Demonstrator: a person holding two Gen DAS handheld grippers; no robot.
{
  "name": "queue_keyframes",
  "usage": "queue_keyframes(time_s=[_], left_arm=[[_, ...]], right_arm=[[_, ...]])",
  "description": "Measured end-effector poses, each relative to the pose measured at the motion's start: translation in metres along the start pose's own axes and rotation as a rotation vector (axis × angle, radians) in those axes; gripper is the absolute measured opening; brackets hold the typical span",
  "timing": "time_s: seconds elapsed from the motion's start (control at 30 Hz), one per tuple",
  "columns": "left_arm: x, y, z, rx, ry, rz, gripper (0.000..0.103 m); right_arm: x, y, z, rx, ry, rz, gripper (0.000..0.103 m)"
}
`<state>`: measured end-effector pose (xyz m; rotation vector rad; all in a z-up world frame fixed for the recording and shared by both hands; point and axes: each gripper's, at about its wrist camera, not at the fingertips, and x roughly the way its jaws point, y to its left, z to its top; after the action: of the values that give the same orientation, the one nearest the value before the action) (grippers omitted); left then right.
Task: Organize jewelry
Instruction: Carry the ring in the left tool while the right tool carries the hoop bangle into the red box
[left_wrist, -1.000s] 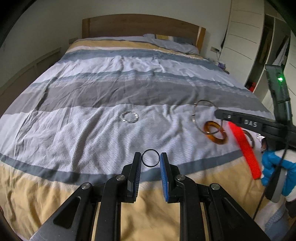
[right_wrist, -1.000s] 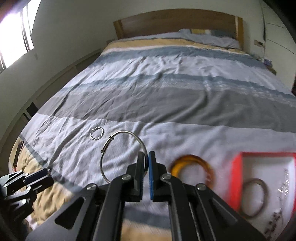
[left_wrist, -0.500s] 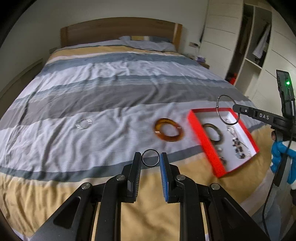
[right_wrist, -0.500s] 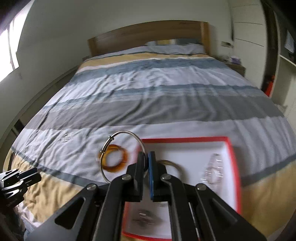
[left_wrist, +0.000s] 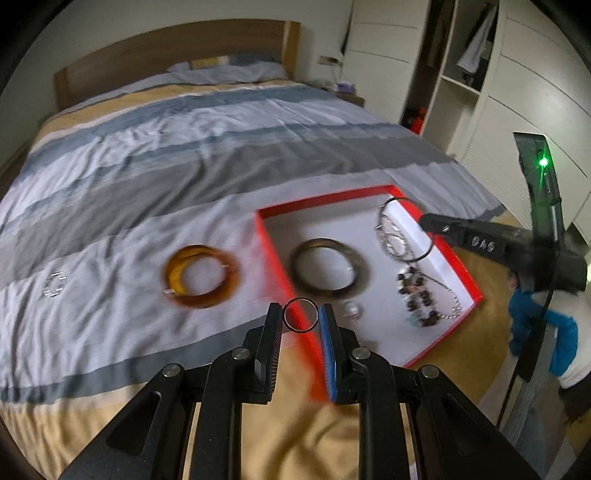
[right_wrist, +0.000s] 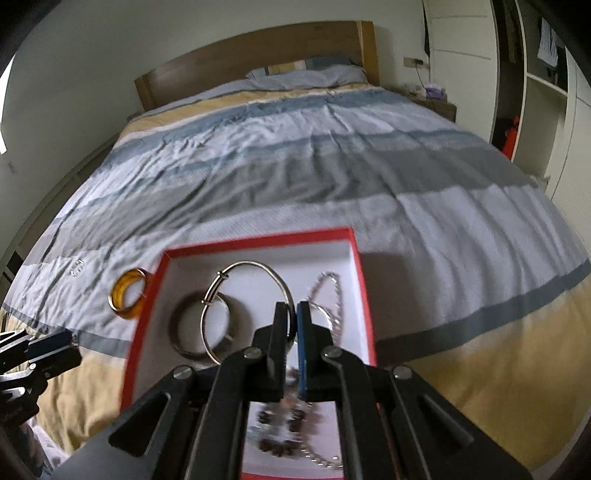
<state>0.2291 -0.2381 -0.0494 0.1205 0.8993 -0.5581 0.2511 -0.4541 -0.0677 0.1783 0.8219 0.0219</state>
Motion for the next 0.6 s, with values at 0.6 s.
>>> queue_keyframes(time_s=[0.6], left_arm=[[0.089,-0.059,-0.013,0.071,0.145,-0.046,0.020]], right_arm=[[0.035,-0.019,-0.021,-0.023,0.069,-0.001,0.005]])
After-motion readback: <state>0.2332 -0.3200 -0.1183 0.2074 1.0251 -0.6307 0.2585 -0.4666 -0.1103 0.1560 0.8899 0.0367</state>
